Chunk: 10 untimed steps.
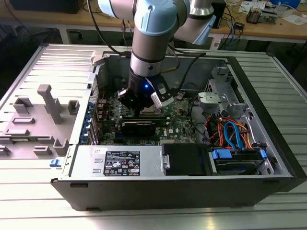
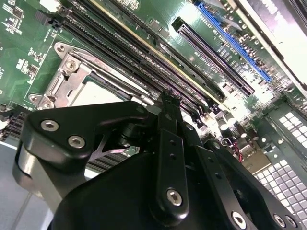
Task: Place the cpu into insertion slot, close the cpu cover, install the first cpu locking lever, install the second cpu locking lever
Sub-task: 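Install the second cpu locking lever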
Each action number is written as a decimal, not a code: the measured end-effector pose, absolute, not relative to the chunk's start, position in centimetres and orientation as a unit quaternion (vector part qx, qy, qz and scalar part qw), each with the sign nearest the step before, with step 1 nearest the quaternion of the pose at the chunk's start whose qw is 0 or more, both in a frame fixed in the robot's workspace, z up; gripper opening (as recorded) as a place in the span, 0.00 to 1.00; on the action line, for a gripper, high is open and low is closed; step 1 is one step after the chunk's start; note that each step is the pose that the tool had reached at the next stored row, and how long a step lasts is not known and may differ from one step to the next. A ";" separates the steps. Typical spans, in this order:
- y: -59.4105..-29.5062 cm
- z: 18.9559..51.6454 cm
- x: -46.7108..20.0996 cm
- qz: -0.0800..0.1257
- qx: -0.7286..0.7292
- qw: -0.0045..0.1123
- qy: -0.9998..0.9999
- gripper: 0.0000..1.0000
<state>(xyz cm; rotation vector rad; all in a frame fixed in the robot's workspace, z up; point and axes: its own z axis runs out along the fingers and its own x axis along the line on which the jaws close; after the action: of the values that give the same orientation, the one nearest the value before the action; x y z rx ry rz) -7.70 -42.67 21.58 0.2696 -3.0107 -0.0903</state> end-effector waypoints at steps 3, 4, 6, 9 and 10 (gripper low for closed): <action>-42.7 21.4 -7.7 -0.031 0.091 0.059 -0.994 0.11; -42.7 21.3 -7.7 -0.031 0.092 0.059 -0.994 0.11; -42.7 21.1 -7.8 -0.032 0.095 0.059 -0.993 0.11; -42.7 21.0 -7.8 -0.033 0.098 0.059 -0.993 0.11; -42.7 21.0 -7.9 -0.034 0.099 0.059 -0.993 0.11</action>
<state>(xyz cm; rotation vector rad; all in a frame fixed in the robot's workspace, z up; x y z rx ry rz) -7.85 -42.67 20.99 0.3001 -3.0075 -0.1020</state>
